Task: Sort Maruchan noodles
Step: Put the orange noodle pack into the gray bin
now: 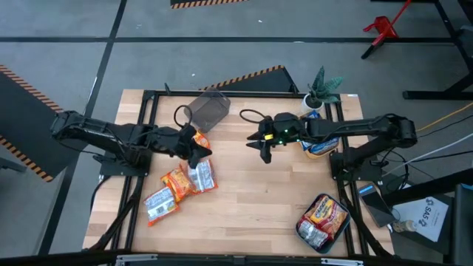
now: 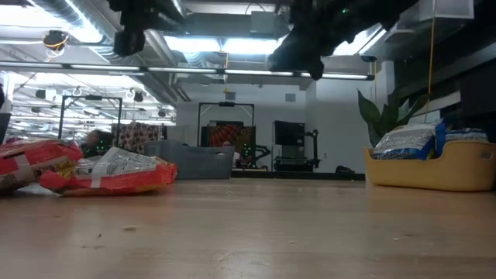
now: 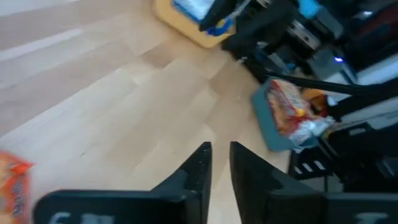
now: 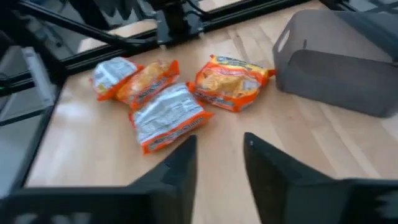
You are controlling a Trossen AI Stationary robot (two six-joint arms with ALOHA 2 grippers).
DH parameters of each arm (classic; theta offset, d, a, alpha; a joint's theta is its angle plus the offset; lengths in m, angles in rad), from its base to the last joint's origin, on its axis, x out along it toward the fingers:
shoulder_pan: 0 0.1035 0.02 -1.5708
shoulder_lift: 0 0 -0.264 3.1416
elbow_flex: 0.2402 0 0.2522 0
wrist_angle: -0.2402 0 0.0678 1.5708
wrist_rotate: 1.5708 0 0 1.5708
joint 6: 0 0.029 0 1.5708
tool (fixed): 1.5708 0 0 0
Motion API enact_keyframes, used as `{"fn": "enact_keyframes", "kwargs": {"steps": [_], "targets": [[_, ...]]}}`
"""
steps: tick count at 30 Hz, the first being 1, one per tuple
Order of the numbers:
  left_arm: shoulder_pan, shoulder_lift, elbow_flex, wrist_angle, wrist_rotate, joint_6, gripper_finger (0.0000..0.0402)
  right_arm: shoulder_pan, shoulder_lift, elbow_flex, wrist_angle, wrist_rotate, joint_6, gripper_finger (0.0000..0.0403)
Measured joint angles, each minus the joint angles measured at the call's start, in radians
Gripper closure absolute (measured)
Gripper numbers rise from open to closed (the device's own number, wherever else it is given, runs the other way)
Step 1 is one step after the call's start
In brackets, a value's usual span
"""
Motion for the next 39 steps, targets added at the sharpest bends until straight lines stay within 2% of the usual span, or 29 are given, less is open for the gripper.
{"fn": "enact_keyframes", "kwargs": {"steps": [3, 7, 12, 14, 20, 23, 27, 33, 39], "targets": [[0.047, 0.0, 0.0, -0.056, 0.012, -0.012, 0.0327, 0.0, 0.045, 0.0, 0.03, 0.044, 0.004, 0.0219], [0.123, 0.001, -0.001, -0.238, 0.036, -0.132, 0.0308, 0.0, 0.122, 0.0, 0.048, 0.12, 0.102, 0.0155], [0.208, 0.008, -0.002, -0.334, 0.051, -0.045, 0.0306, -0.012, 0.244, 0.0, 0.11, 0.101, 0.256, 0.0114], [0.249, 0.006, -0.023, -0.331, 0.068, 0.007, 0.0305, -0.014, 0.296, 0.009, 0.154, 0.079, 0.287, 0.0109], [0.393, -0.027, -0.182, -0.284, 0.323, 0.08, 0.0305, -0.015, 0.426, 0.119, 0.221, 0.052, 0.345, 0.0107], [0.427, -0.043, -0.271, -0.228, 0.383, 0.087, 0.0305, -0.015, 0.485, 0.212, 0.226, 0.053, 0.34, 0.0107], [0.459, -0.102, -0.37, -0.18, 0.393, 0.092, 0.0305, -0.021, 0.563, 0.338, 0.2, 0.046, 0.304, 0.0107], [0.497, -0.183, -0.488, -0.174, 0.375, 0.075, 0.0305, -0.048, 0.696, 0.505, 0.115, -0.031, 0.305, 0.0107], [0.501, -0.238, -0.51, -0.182, 0.269, 0.051, 0.0305, -0.074, 0.767, 0.581, 0.094, -0.054, 0.342, 0.0107]]}}
